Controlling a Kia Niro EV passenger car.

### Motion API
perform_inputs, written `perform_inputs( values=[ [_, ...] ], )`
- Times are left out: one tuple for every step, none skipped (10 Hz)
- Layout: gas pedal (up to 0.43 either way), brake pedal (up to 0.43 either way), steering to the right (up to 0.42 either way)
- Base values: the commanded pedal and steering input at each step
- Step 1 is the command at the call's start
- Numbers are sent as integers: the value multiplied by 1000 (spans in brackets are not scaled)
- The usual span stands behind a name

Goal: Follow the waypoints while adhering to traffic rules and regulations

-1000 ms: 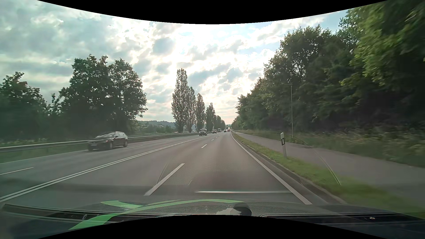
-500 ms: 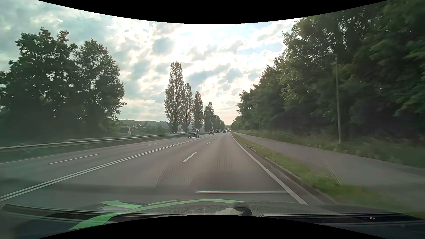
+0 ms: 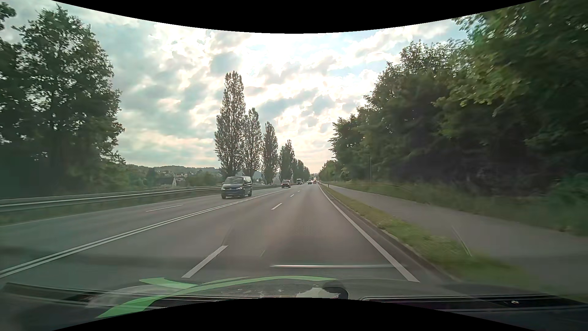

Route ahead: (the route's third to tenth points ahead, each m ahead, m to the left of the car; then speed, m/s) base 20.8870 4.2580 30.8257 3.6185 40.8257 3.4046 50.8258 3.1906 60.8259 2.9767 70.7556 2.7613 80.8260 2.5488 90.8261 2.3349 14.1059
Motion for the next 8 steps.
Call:
perform_inputs(
  values=[
    [118, 0, 0],
    [118, 0, 0],
    [118, 0, 1],
    [118, 0, 1],
    [118, 0, 1],
    [118, 0, 1],
    [118, 0, 1],
    [118, 0, 1]
  ],
)
